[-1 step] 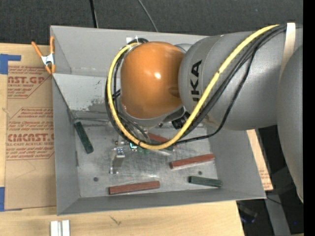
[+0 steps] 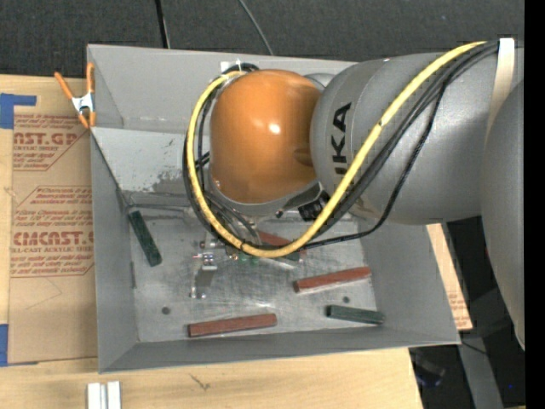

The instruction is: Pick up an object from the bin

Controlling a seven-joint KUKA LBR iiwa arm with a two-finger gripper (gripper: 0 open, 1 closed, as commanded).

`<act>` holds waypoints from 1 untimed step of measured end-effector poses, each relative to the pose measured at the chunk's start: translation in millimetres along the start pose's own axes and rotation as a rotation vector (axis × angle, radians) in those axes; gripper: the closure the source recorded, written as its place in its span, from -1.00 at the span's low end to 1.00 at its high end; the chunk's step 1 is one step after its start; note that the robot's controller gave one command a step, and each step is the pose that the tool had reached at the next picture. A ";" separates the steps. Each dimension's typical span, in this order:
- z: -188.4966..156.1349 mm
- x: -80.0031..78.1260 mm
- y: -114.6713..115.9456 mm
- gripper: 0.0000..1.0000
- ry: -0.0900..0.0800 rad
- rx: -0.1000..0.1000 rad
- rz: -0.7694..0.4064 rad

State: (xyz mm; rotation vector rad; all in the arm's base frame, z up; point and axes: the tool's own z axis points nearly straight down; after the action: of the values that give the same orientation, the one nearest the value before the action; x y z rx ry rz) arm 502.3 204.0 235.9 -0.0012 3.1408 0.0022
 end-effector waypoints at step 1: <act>45.9 13.6 -58.2 -1.00 -0.003 0.000 -0.051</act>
Offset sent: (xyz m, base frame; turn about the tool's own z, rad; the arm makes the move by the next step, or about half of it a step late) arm 0.0189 -0.0610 -0.1659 -0.0839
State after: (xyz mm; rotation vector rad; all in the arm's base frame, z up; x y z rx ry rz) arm 488.7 145.9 189.9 -0.0812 3.1370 0.0025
